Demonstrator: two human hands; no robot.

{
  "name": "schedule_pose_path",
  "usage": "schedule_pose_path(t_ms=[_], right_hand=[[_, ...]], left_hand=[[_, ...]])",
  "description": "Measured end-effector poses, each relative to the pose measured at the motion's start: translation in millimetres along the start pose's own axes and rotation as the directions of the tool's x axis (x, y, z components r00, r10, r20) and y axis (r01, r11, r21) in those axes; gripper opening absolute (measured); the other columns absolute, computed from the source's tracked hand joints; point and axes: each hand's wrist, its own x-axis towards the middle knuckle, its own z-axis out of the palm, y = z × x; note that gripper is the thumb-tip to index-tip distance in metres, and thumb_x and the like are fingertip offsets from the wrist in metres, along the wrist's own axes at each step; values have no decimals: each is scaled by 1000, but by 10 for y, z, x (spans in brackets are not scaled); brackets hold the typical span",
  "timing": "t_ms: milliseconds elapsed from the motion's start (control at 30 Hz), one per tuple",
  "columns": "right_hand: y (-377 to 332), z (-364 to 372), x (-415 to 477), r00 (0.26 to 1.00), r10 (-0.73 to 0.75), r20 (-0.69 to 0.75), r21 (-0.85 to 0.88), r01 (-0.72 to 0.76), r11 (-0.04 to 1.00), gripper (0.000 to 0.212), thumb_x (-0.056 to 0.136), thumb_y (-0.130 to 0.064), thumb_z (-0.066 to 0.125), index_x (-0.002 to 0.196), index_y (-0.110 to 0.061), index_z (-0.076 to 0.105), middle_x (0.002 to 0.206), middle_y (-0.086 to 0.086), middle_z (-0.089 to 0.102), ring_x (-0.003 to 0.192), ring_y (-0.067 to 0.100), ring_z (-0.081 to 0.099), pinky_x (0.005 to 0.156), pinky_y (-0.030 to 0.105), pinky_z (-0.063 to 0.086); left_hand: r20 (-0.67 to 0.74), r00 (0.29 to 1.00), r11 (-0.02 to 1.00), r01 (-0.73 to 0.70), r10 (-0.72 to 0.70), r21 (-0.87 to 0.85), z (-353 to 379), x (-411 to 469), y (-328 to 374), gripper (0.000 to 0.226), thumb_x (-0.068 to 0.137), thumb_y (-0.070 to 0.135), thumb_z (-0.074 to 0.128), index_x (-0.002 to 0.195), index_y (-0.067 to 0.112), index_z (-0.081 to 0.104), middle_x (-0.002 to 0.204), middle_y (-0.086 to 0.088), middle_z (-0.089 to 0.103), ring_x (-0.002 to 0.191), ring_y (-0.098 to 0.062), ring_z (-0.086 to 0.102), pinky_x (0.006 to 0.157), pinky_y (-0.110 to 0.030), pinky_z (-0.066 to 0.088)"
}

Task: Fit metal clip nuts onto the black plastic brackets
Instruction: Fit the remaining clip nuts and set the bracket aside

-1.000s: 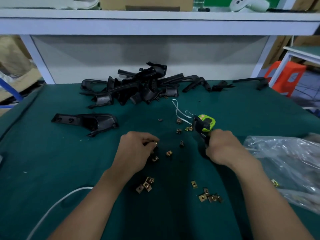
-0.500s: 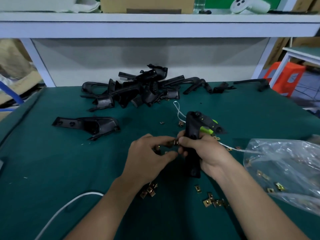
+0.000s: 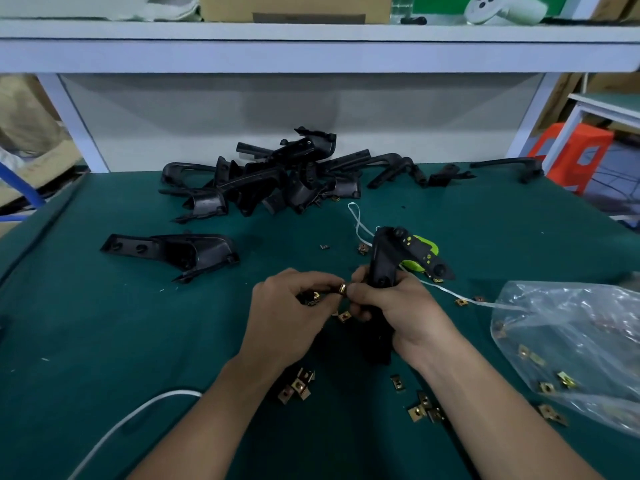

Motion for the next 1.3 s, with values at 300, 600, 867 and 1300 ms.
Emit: schedule_pose_path(t_ms=[300,600,867,1300], right_hand=[[-71,-19,-25,998,-62,2,-262,60,963,17,78,-4,77,75,-17,67,62,0,61,49,16,53,44,25,41],[-201,-312,-20,848,-529,-33,-990,46,136,20,77,-34,71,73,-28,53,57,-5,47,64,34,47,56,34,32],[-169,-264,-15,864,-503,-24,-998,-48,-36,21,77,-40,75,83,-29,59,70,-2,62,74,34,60,59,33,28],[-129,-302,24,888,-460,-14,-990,-77,-119,27,75,-22,72,99,-33,66,78,-2,67,80,31,65,60,32,31]], left_hand=[[127,978,887,206,-168,-413,-9,37,42,7,71,22,84,76,25,79,73,5,73,68,-10,66,65,-21,52],[108,956,898,293,-273,-329,-4,52,1,23,79,8,81,69,27,72,68,-5,75,55,-13,61,55,-25,50],[258,880,639,469,-399,-610,-74,43,88,6,81,22,79,77,27,80,87,-5,78,68,-9,69,54,-17,51],[424,814,402,570,-398,-717,-132,103,26,18,65,23,81,81,15,84,92,-10,79,79,-9,76,56,-15,56]])
